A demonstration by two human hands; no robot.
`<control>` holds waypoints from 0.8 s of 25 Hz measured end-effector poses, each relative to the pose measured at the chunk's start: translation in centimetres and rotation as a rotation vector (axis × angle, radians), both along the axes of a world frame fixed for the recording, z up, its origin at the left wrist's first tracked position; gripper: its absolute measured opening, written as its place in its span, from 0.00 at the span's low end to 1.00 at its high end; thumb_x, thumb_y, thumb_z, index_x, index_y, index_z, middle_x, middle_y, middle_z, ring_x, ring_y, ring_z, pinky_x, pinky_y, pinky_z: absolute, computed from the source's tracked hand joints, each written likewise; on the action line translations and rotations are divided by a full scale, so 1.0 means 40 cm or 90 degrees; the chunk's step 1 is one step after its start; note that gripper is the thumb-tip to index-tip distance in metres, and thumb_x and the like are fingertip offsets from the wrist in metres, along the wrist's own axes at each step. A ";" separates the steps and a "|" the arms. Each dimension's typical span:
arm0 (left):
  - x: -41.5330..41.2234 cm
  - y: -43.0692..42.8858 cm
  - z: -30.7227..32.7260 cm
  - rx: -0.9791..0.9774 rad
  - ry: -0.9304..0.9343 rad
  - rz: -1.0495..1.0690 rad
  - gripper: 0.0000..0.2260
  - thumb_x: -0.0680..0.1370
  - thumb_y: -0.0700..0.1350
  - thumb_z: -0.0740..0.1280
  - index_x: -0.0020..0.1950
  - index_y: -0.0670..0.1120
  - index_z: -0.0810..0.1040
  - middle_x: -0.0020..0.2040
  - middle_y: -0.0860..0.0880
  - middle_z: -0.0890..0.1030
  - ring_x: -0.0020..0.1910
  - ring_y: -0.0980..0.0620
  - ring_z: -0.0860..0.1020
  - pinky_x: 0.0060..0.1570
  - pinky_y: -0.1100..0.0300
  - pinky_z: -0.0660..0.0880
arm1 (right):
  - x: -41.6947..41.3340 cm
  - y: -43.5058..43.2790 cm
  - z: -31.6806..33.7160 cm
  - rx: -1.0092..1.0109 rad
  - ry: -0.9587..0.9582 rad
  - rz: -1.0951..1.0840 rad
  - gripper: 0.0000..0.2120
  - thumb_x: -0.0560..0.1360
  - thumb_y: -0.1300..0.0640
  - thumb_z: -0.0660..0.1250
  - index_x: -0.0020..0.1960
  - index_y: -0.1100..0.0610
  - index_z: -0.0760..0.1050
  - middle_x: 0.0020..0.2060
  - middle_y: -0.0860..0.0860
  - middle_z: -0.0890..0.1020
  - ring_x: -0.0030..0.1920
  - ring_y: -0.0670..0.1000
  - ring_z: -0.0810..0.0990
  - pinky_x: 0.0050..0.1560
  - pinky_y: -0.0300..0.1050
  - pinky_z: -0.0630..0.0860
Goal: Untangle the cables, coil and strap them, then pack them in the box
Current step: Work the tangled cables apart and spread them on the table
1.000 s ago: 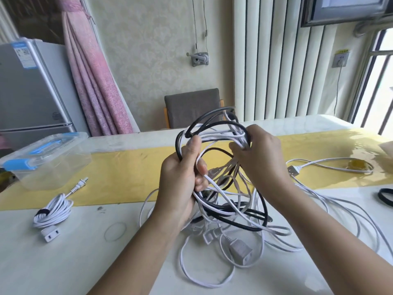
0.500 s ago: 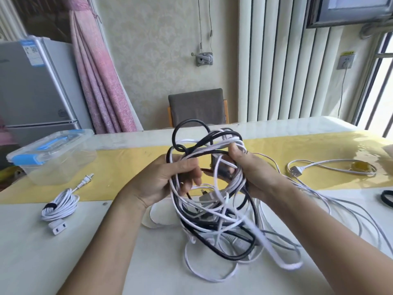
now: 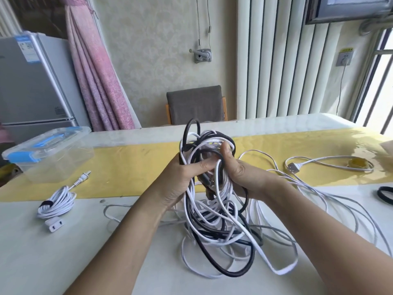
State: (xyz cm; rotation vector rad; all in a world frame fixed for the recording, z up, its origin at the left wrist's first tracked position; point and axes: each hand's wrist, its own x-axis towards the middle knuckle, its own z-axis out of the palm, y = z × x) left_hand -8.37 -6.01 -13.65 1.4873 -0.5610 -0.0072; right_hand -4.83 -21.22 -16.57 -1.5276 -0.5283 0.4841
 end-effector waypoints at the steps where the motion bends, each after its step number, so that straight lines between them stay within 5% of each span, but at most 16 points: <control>1: 0.005 0.001 -0.001 -0.006 -0.013 0.031 0.07 0.71 0.41 0.69 0.44 0.50 0.86 0.44 0.49 0.85 0.47 0.50 0.83 0.49 0.57 0.78 | -0.004 0.006 0.006 -0.012 -0.013 -0.026 0.45 0.59 0.22 0.61 0.62 0.55 0.76 0.58 0.58 0.81 0.57 0.53 0.81 0.59 0.49 0.76; 4: 0.021 0.002 0.002 -0.052 0.004 0.174 0.08 0.69 0.39 0.74 0.36 0.52 0.85 0.36 0.52 0.84 0.37 0.54 0.81 0.43 0.56 0.76 | 0.000 0.010 0.025 -0.034 -0.109 -0.188 0.38 0.66 0.30 0.60 0.58 0.62 0.77 0.55 0.57 0.82 0.59 0.56 0.79 0.62 0.54 0.75; 6: 0.031 0.005 0.004 -0.040 -0.055 0.301 0.13 0.71 0.34 0.72 0.34 0.53 0.84 0.34 0.56 0.83 0.36 0.58 0.81 0.43 0.59 0.76 | -0.008 0.001 0.045 -0.028 -0.151 -0.196 0.29 0.70 0.36 0.58 0.57 0.57 0.78 0.55 0.51 0.83 0.61 0.50 0.78 0.63 0.51 0.74; 9: 0.047 0.051 0.015 -0.040 -0.265 0.584 0.12 0.71 0.34 0.71 0.37 0.50 0.76 0.33 0.60 0.80 0.35 0.64 0.77 0.40 0.68 0.72 | -0.052 -0.002 0.085 -0.024 -0.188 -0.148 0.25 0.70 0.38 0.59 0.59 0.51 0.79 0.56 0.41 0.81 0.61 0.36 0.75 0.64 0.39 0.67; 12: 0.069 0.096 -0.001 0.034 -0.467 0.716 0.11 0.70 0.33 0.67 0.43 0.46 0.70 0.38 0.50 0.77 0.37 0.53 0.74 0.39 0.61 0.71 | -0.069 0.035 0.079 -0.009 -0.249 -0.187 0.26 0.67 0.43 0.66 0.61 0.54 0.76 0.52 0.44 0.83 0.54 0.39 0.80 0.57 0.33 0.73; 15: 0.082 0.053 -0.040 0.093 -0.367 0.676 0.15 0.69 0.29 0.67 0.48 0.43 0.69 0.41 0.49 0.75 0.38 0.57 0.71 0.39 0.68 0.69 | -0.080 0.082 0.053 0.035 -0.129 -0.137 0.18 0.72 0.54 0.69 0.58 0.61 0.73 0.43 0.53 0.80 0.36 0.48 0.79 0.41 0.40 0.79; 17: 0.093 0.022 -0.059 0.131 -0.279 0.640 0.15 0.70 0.30 0.68 0.54 0.39 0.70 0.42 0.53 0.75 0.39 0.60 0.71 0.39 0.72 0.67 | -0.074 0.075 0.052 0.002 -0.121 -0.181 0.10 0.78 0.58 0.64 0.52 0.65 0.74 0.31 0.50 0.74 0.24 0.44 0.68 0.25 0.35 0.67; 20: 0.117 0.031 -0.067 0.143 -0.134 0.561 0.13 0.73 0.38 0.70 0.56 0.44 0.73 0.44 0.53 0.79 0.44 0.53 0.77 0.45 0.62 0.71 | -0.062 0.028 0.078 -0.086 -0.226 -0.245 0.17 0.82 0.54 0.57 0.51 0.64 0.80 0.20 0.42 0.64 0.20 0.41 0.62 0.22 0.29 0.59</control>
